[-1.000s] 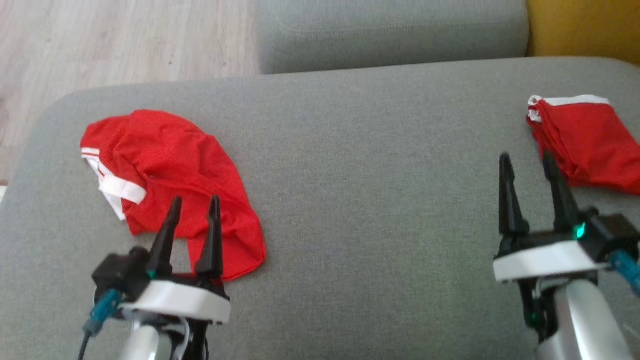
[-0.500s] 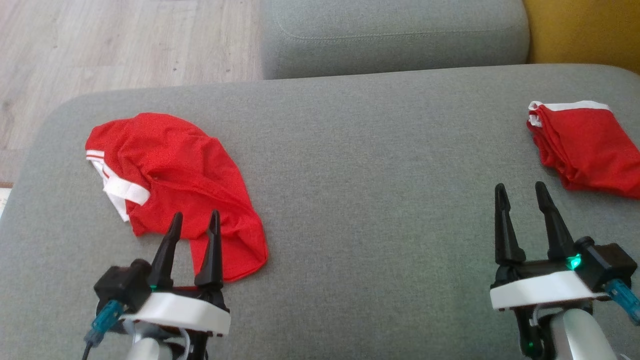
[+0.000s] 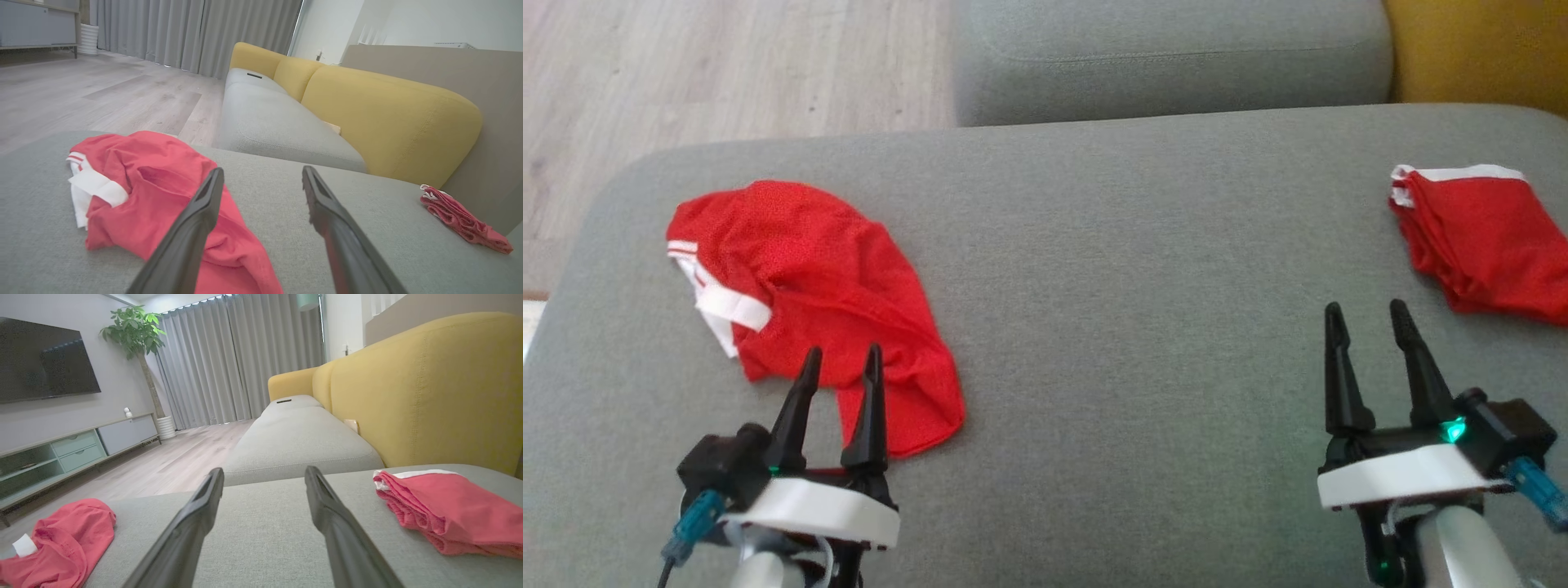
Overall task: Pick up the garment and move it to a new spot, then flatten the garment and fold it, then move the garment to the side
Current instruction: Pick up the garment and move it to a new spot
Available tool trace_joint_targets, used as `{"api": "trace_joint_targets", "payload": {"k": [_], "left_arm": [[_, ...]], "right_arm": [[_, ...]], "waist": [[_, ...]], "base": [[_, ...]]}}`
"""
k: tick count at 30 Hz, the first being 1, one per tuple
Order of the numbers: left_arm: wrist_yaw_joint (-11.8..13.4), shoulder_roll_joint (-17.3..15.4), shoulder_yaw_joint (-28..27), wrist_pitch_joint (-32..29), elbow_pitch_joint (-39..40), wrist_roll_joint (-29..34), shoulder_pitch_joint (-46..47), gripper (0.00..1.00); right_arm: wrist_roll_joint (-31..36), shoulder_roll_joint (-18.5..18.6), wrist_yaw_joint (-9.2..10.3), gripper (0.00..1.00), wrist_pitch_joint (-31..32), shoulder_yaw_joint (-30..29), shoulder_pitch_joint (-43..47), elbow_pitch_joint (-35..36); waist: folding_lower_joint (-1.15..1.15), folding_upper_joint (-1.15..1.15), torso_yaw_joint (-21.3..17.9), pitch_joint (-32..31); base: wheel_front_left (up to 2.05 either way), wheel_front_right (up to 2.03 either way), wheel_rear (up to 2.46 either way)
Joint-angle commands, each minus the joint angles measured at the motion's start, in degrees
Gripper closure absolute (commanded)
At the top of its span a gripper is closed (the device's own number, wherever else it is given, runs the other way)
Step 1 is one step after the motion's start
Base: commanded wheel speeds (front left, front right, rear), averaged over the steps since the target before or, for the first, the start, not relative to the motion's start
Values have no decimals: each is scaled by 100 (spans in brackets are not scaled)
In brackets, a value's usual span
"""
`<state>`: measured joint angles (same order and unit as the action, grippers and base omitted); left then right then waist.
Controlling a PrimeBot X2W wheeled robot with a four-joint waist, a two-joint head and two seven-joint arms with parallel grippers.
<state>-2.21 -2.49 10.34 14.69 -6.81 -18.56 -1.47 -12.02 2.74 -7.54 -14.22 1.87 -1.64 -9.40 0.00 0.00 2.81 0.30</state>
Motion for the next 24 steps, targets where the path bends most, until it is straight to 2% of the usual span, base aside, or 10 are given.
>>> {"api": "trace_joint_targets", "payload": {"k": [1,18,24], "left_arm": [[-5,-39,-182,31,157,31,237,0],[-37,-39,-539,31,35,145,230,0],[-76,-39,-658,31,21,205,166,0]], "right_arm": [[10,14,5,0,-77,199,-110,152],[-160,14,5,0,-77,766,-80,-231],[-218,14,5,0,-77,956,-51,-340]], "waist": [[0,0,81,20],[0,0,1448,-139],[0,0,1796,-209]], "base": [[0,0,0],[0,0,0],[0,0,0]]}}
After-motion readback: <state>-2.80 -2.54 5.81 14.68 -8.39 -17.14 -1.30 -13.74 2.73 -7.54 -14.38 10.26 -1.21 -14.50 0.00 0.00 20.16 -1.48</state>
